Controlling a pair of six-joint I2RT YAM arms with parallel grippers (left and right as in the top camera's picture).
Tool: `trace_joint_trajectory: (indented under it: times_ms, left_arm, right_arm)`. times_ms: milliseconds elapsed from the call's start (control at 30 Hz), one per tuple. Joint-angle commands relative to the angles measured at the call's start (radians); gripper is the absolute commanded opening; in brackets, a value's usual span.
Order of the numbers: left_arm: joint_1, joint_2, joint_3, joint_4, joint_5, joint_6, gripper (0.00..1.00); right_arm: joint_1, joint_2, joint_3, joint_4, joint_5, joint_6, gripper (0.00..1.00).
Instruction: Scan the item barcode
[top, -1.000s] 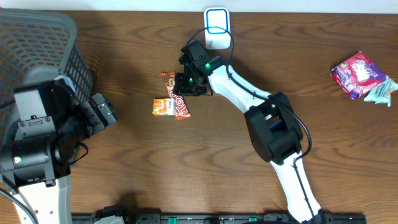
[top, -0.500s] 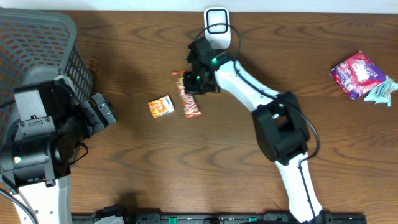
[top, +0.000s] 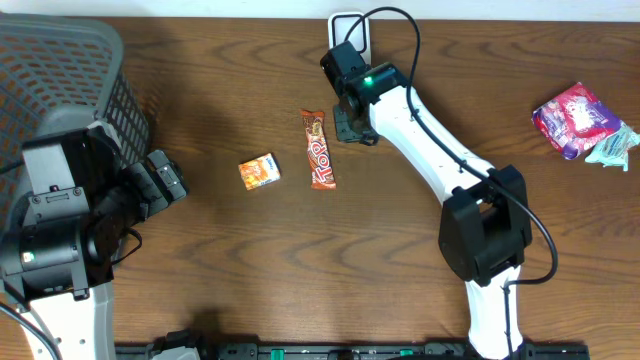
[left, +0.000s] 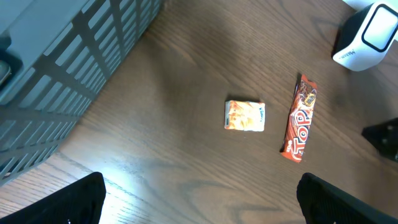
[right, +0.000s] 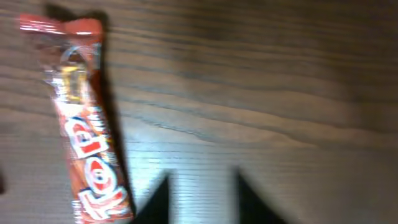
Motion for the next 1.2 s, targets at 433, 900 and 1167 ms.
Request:
trace_joint_trajectory:
  times_ms: [433,900,1167]
  left_arm:
    - [0.003,0.0,0.01,0.0,-0.006,-0.005,0.98]
    - [0.003,0.0,0.01,0.0,-0.006,-0.005,0.98]
    - [0.003,0.0,0.01,0.0,-0.006,-0.005,0.98]
  right_arm:
    - [-0.019,0.193,-0.019,0.183,-0.511,-0.069,0.67]
    - [-0.032,0.213,0.032,0.157,-0.445,-0.07,0.01]
    - [-0.001,0.124,0.119,0.0,-0.043,-0.072,0.01]
